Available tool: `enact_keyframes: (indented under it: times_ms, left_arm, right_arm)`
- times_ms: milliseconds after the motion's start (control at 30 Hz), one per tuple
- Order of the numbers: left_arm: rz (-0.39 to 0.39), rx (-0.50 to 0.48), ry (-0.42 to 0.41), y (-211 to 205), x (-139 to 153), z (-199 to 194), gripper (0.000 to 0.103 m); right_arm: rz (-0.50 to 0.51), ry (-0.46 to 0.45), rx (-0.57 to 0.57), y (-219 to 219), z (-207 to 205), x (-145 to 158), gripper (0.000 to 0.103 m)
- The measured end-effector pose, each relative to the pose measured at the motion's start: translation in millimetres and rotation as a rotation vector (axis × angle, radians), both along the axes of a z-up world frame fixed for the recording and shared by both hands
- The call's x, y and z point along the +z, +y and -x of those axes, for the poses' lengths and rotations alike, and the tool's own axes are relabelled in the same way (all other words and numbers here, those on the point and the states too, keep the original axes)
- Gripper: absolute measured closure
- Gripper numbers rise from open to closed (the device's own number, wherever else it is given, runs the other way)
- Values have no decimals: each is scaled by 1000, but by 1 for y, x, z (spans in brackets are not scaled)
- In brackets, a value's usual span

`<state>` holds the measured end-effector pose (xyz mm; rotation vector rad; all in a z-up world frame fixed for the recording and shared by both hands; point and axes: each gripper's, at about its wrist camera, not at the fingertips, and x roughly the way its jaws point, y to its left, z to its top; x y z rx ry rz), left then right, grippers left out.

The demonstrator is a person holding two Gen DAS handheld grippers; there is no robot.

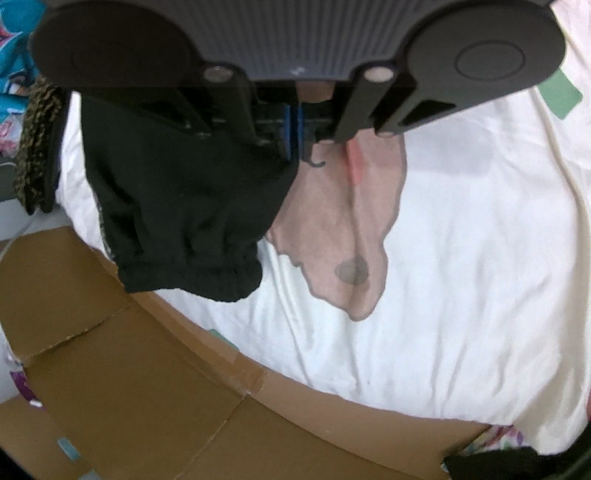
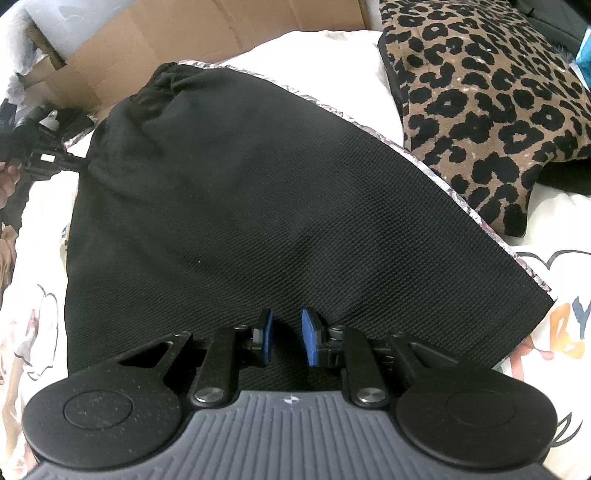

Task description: Fold clothes

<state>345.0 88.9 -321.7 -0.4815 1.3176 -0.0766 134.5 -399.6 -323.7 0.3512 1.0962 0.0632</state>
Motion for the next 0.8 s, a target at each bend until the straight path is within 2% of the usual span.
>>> enact_keyframes:
  times_ms: [167,300,467,667,800]
  left_arm:
    - [-8,-2,-2,-5,-6,9,92]
    - [16,-23,13,-1,-1,34,92]
    - [34,-80,36,-17,-7,61,92]
    - [52,-139,75,-38,-18,84,90]
    - [44,-170,91,-52,-26,96,84]
  right_arm:
    - [-8,0,-27,0,3,7,78]
    - [-4,-12,-28,4,7,14,77]
    - [-5,-23,-21,12,13,21,77]
    - [-27,-44,18,31,18,34,77]
    - [-42,-56,61,49,16,44,72]
